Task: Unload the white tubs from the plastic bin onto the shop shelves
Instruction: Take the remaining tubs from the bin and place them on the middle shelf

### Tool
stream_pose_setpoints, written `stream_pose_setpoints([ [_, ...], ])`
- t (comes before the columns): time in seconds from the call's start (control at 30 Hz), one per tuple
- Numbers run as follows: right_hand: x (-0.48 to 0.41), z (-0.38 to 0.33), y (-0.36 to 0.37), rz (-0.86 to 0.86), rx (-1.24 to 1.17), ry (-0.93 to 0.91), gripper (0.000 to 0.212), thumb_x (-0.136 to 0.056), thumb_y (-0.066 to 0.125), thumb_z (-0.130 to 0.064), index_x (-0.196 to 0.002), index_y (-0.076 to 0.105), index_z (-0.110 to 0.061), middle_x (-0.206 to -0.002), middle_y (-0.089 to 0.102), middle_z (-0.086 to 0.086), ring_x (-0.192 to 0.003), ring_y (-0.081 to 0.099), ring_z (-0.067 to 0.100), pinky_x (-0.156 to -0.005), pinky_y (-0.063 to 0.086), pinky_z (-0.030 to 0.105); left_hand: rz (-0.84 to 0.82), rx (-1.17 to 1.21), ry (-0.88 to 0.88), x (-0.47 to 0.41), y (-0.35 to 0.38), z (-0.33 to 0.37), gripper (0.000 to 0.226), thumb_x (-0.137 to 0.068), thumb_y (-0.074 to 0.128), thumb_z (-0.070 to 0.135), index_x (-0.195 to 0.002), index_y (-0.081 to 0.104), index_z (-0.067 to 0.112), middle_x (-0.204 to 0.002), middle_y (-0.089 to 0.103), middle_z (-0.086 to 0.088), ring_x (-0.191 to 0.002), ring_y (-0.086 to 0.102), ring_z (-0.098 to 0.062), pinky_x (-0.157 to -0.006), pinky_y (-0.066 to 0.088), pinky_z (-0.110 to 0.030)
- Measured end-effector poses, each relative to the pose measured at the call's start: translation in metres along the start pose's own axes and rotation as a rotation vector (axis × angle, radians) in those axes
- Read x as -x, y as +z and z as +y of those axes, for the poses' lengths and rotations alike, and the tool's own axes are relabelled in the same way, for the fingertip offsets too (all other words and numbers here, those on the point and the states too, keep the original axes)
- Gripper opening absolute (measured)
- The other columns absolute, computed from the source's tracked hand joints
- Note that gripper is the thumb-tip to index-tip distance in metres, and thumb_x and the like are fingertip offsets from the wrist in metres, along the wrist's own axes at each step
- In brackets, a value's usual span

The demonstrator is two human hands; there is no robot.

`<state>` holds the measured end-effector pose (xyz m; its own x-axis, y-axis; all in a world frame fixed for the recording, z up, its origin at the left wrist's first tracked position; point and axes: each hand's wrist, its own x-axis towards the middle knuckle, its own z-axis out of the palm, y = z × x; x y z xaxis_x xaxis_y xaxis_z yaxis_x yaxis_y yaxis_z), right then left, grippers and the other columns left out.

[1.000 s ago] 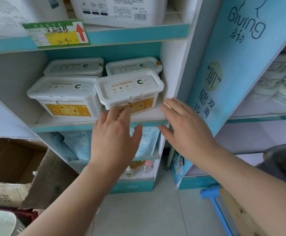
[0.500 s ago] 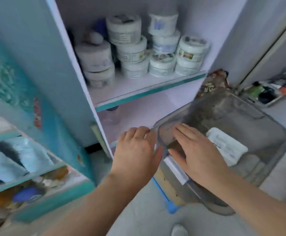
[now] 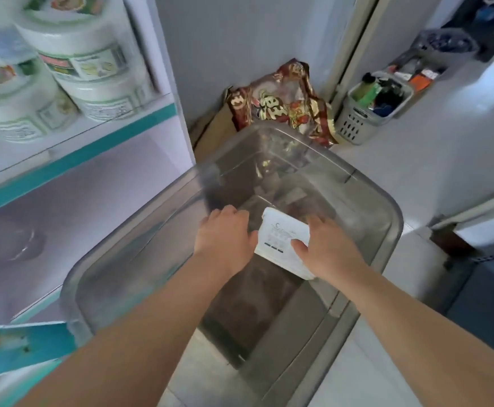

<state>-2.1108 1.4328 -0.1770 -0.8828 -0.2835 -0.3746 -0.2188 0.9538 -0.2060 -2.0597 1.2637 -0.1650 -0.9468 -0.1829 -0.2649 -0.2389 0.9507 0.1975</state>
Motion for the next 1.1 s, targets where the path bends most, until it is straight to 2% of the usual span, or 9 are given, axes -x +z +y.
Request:
stream_pose_setpoints([
  [0.23, -0.059, 0.021, 0.025, -0.233, -0.095, 0.32, 0.042, -0.092, 0.055, -0.034, -0.126, 0.045, -0.012, -0.121, 0.06, 0.011, -0.106, 0.06, 0.028, -0.071, 0.043, 0.029, -0.2, 0.184, -0.122, -0.073, 0.052, 0.001, 0.048, -0.093, 0.048, 0.042, -0.133, 0.044, 0.015, -0.127, 0.053, -0.011, -0.117, 0.051, -0.03, -0.094, 0.044, -0.041],
  [0.4, -0.081, 0.029, 0.043, -0.256, -0.185, 0.378, 0.043, -0.092, 0.055, -0.031, -0.131, 0.045, -0.015, -0.131, 0.053, 0.009, -0.115, 0.054, 0.027, -0.077, 0.037, 0.025, -0.34, 0.393, 0.0, -0.117, 0.08, 0.006, 0.059, -0.092, 0.055, 0.039, -0.143, 0.031, 0.023, -0.132, 0.055, -0.008, -0.119, 0.052, -0.028, -0.1, 0.043, -0.042],
  [0.53, -0.089, 0.024, 0.049, -0.21, -0.29, 0.457, 0.036, -0.088, 0.059, -0.028, -0.123, 0.054, -0.019, -0.113, 0.062, 0.006, -0.106, 0.059, 0.025, -0.078, 0.041, 0.025, -0.428, 0.421, -0.008, -0.128, 0.092, 0.006, 0.059, -0.092, 0.057, 0.037, -0.143, 0.03, 0.025, -0.126, 0.059, -0.007, -0.115, 0.055, -0.027, -0.097, 0.045, -0.04],
  [0.67, -0.09, 0.019, 0.049, -0.191, -0.38, 0.425, 0.032, -0.084, 0.065, -0.032, -0.115, 0.064, -0.022, -0.098, 0.069, 0.003, -0.089, 0.065, 0.019, -0.083, 0.052, 0.031, -0.427, 0.511, -0.147, -0.127, 0.092, -0.012, 0.052, -0.089, 0.06, 0.041, -0.13, 0.037, 0.017, -0.122, 0.059, -0.006, -0.107, 0.059, -0.026, -0.09, 0.05, -0.04],
  [0.77, -0.086, 0.02, 0.049, -0.264, -0.62, 0.416, 0.036, -0.082, 0.07, -0.029, -0.114, 0.057, -0.041, -0.076, 0.051, -0.013, -0.068, 0.051, 0.0, -0.074, 0.049, 0.022, -0.436, 0.586, -0.214, -0.12, 0.09, -0.032, 0.049, -0.089, 0.061, 0.037, -0.126, 0.037, 0.016, -0.121, 0.06, -0.004, -0.104, 0.06, -0.024, -0.086, 0.05, -0.036],
  [0.83, -0.086, 0.017, 0.053, -0.291, -0.725, 0.416, 0.041, -0.078, 0.075, -0.026, -0.116, 0.061, -0.037, -0.075, 0.059, -0.019, -0.071, 0.056, -0.003, -0.069, 0.047, 0.018, -0.447, 0.63, -0.245, -0.114, 0.09, -0.041, 0.054, -0.087, 0.065, 0.036, -0.129, 0.038, 0.016, -0.122, 0.06, -0.003, -0.106, 0.06, -0.022, -0.084, 0.05, -0.032],
  [0.9, -0.086, 0.013, 0.057, -0.268, -0.786, 0.453, 0.039, -0.074, 0.077, -0.025, -0.111, 0.065, -0.029, -0.085, 0.07, -0.011, -0.08, 0.066, 0.007, -0.079, 0.053, 0.026, -0.447, 0.697, -0.273, -0.108, 0.093, -0.044, 0.056, -0.084, 0.07, 0.033, -0.129, 0.04, 0.017, -0.121, 0.06, -0.002, -0.104, 0.06, -0.021, -0.082, 0.05, -0.031],
  [1.0, -0.082, 0.008, 0.054, -0.251, -0.748, 0.441, 0.026, -0.076, 0.077, -0.025, -0.101, 0.07, -0.019, -0.087, 0.07, -0.003, -0.08, 0.066, 0.013, -0.079, 0.053, 0.027, -0.38, 0.805, -0.339, -0.095, 0.093, -0.045, 0.06, -0.078, 0.076, 0.03, -0.125, 0.041, 0.017, -0.117, 0.06, -0.003, -0.102, 0.061, -0.022, -0.087, 0.053, -0.038],
  [1.1, -0.073, 0.002, 0.045, -0.209, -0.694, 0.381, 0.032, -0.073, 0.078, -0.032, -0.1, 0.072, -0.017, -0.093, 0.072, 0.001, -0.09, 0.067, 0.018, -0.088, 0.053, 0.037, -0.294, 0.875, -0.377, -0.076, 0.082, -0.047, 0.061, -0.076, 0.077, 0.027, -0.125, 0.041, 0.02, -0.117, 0.059, -0.002, -0.102, 0.06, -0.021, -0.09, 0.053, -0.043],
])
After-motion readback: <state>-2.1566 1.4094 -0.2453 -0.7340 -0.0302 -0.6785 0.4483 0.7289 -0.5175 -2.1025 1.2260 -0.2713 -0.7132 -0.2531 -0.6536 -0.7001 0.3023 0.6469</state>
